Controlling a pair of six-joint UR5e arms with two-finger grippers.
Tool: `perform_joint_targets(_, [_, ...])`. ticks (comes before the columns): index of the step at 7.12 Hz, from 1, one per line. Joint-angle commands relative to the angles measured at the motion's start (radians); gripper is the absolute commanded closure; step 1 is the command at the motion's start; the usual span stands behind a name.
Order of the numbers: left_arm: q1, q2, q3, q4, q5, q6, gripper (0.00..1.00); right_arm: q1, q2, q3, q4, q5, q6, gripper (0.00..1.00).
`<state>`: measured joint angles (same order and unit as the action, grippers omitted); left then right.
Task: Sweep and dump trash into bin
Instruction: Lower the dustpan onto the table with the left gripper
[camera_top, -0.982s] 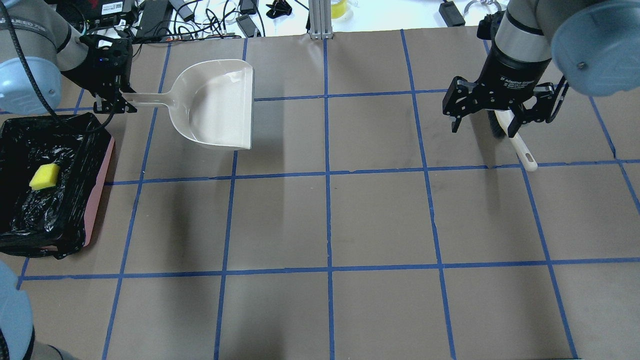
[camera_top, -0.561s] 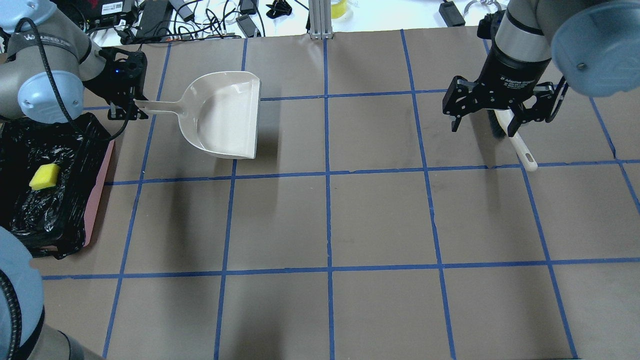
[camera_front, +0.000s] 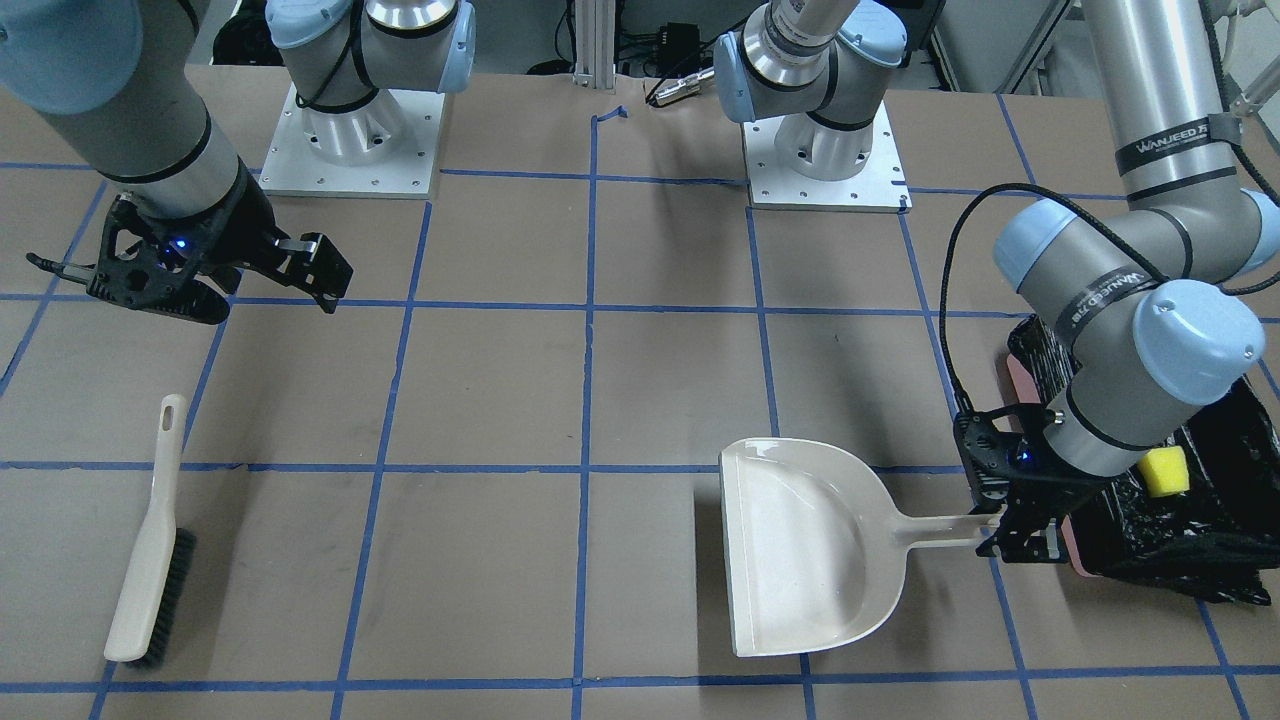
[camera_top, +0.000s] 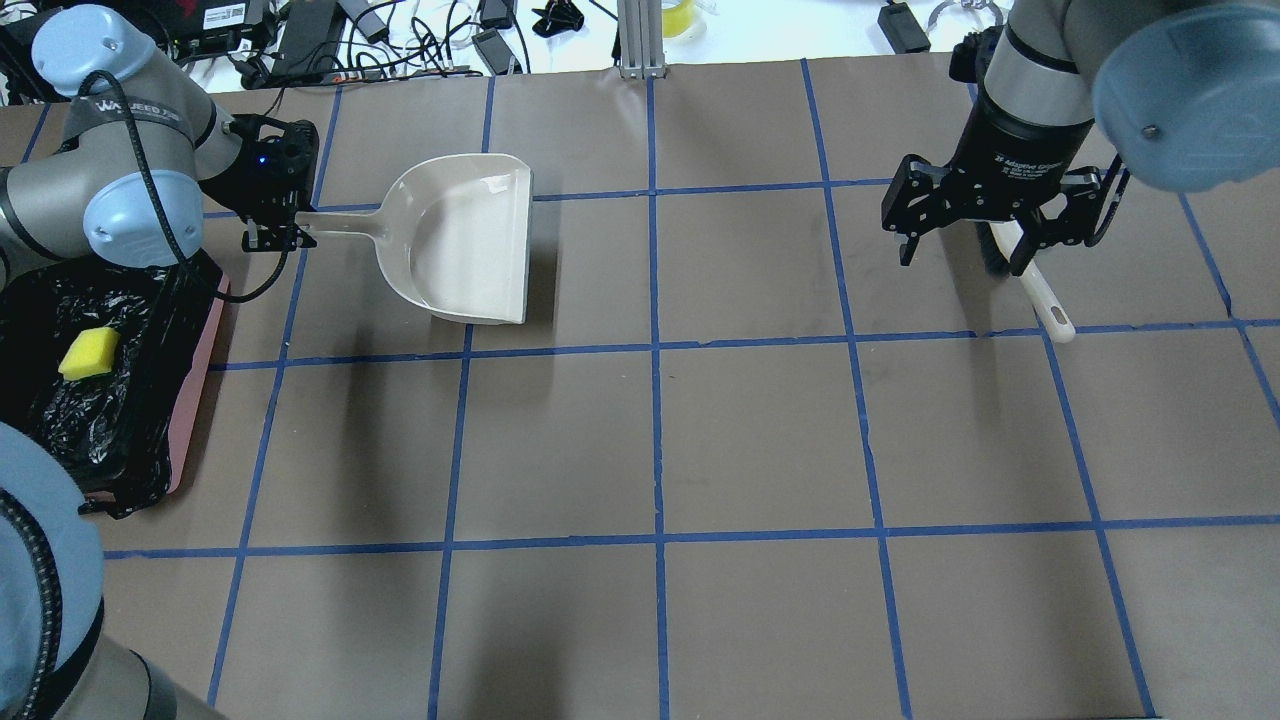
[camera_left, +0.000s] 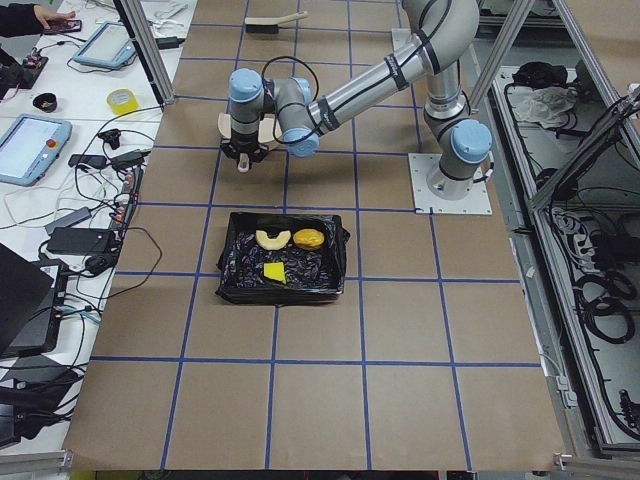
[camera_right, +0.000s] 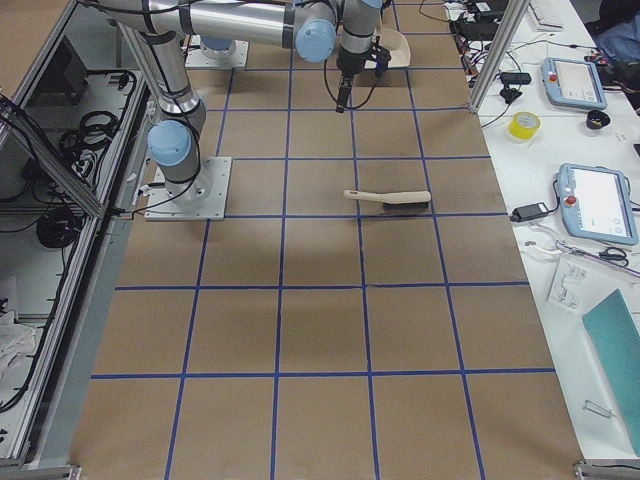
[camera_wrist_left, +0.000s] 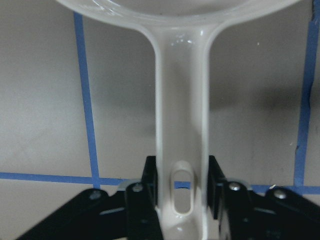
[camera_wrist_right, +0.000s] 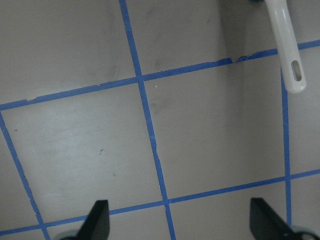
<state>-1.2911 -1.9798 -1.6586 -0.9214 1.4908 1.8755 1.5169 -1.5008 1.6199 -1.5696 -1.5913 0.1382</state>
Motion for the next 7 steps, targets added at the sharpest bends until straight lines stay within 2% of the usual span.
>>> perform_joint_targets(1, [-0.001, -0.020, 0.006, 0.006, 0.020, -0.024, 1.00, 0.000, 0.002, 0.000, -0.001, 0.001, 0.003, 0.00])
perform_joint_targets(7, [-0.005, -0.066, 0.004, 0.071, 0.028, -0.024, 1.00, 0.000, 0.010, 0.000, -0.010, 0.004, 0.007, 0.00])
